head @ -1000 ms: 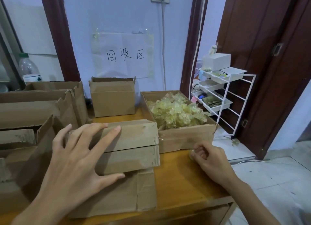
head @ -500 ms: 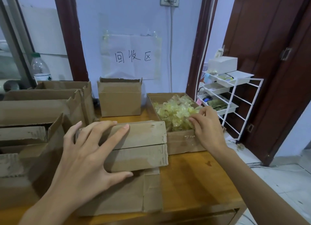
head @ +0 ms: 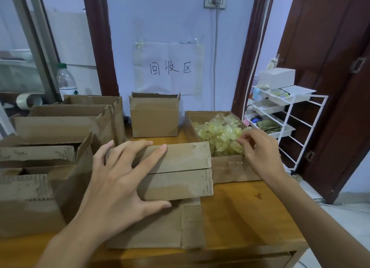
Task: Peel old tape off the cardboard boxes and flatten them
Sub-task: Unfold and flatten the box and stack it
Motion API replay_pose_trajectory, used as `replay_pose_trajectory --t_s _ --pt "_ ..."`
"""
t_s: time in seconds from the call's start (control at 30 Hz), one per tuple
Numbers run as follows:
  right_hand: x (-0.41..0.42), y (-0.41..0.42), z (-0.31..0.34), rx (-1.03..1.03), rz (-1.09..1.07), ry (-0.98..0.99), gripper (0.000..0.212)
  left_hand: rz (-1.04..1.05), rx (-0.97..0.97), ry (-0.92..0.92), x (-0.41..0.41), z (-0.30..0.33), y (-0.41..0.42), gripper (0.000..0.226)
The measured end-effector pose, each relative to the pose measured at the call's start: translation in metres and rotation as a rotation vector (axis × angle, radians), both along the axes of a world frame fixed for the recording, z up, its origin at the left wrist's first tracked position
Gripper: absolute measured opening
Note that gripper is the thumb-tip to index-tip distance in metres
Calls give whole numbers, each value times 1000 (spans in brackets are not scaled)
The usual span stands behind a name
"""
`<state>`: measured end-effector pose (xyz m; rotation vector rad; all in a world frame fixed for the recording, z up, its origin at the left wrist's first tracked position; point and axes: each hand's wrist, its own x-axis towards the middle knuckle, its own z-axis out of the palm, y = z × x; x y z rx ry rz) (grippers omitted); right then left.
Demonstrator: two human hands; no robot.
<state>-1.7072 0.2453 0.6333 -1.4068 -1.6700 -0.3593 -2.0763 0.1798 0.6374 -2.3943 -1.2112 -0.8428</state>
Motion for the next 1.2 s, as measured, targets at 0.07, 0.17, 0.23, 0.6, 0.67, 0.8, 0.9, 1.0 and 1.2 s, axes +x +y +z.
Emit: replay_pose_trajectory --t_s 0.07,0.17,0.23,0.6,0.67,0.8,0.9,1.0,1.2 --pt "-3 -1 0 -15 4 69 5 -6 8 -17 -1 0 0 105" --pt "-5 -7 -4 -50 -8 124 9 -23 10 -33 -2 1 -1 103" --pt "-5 -10 -5 -67 -8 104 16 -23 8 -31 -3 1 -2 103" --pt "-47 -54 30 30 63 77 23 -24 45 -76 -8 5 -8 105" --pt "-71 -73 36 -78 253 152 24 -16 50 -79 -7 8 -9 106" --pt "-112 -101 27 -273 515 328 34 9 59 -92 -6 10 -13 109" --pt "-121 -102 12 -266 519 402 41 14 40 -88 -4 8 -16 110" --pt "-123 -103 1 -234 499 426 39 5 29 -76 -1 6 -19 109" --pt "-121 -105 -8 -245 523 501 50 -15 14 -84 1 4 -18 109"
